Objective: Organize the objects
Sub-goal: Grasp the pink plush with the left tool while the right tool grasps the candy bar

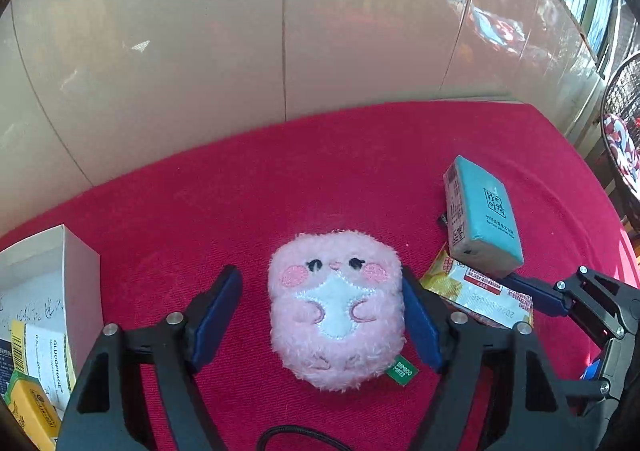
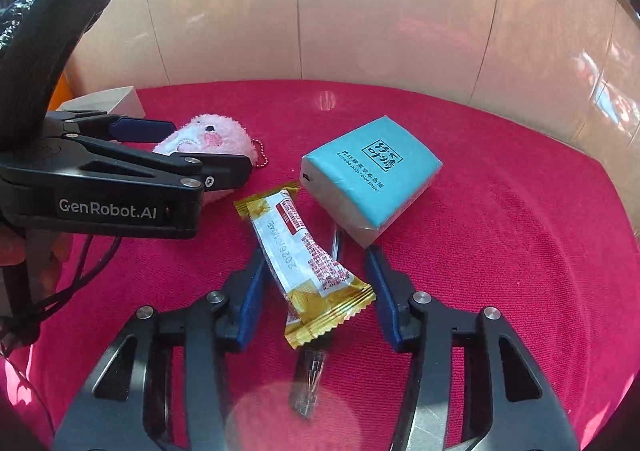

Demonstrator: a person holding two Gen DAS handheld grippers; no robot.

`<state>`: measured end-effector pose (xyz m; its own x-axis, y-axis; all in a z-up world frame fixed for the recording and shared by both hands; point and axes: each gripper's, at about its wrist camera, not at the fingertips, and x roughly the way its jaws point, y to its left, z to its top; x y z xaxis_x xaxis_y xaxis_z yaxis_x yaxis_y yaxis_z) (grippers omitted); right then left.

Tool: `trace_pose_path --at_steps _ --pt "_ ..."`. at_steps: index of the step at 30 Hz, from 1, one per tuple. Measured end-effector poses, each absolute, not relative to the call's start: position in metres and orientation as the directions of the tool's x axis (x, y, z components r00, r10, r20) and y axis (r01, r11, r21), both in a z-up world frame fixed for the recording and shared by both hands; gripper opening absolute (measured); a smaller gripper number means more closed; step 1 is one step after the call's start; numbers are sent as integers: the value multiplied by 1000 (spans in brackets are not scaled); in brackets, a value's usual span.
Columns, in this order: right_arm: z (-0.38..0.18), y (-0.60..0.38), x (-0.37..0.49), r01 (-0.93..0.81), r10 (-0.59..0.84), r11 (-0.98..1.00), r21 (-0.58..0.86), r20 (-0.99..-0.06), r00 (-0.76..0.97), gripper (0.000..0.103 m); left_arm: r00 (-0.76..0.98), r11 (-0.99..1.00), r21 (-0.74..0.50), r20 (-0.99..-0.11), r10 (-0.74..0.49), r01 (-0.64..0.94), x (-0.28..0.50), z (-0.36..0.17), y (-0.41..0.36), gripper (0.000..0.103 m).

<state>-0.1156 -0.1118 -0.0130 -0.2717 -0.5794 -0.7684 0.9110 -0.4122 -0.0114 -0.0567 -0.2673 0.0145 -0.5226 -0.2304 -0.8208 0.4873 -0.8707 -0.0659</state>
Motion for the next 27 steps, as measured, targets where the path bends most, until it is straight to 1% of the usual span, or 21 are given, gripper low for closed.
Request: trace_pose_path --at_steps 1,3,5,8,11,15,19,24,27 --pt "-13 -112 -114 912 -578 -409 -19 -768 -275 37 -524 -875 -63 -821 -228 480 -57 14 -265 54" --pt "-13 -114 -113 913 -581 -407 -16 -767 -273 36 -520 -894 -16 -818 -246 448 -58 15 -258 52" --pt "-13 -116 -114 912 -589 -410 -1 -764 -265 36 -528 -904 2 -811 -252 428 -53 18 -253 52" --pt "-10 -111 -111 911 -600 -413 -1 -752 -274 36 -551 -895 -29 -797 -247 444 -44 22 -251 51" --pt "-8 -103 -100 914 -606 -405 -6 -747 -274 36 -569 -892 -31 -780 -261 452 -33 31 -242 51" --pt "-2 -78 -89 901 -622 -431 49 -739 -257 35 -612 -889 -29 -736 -291 458 -11 51 -218 51" --pt "13 -39 -81 859 -654 -501 108 -697 -294 36 -679 -900 -82 -687 -261 429 14 72 -190 51" --pt "37 1 -76 792 -684 -582 181 -636 -358 36 -733 -913 -115 -639 -233 391 41 92 -161 51" --pt "52 6 -72 783 -704 -586 208 -609 -366 36 -750 -921 -90 -612 -249 379 52 103 -150 51"
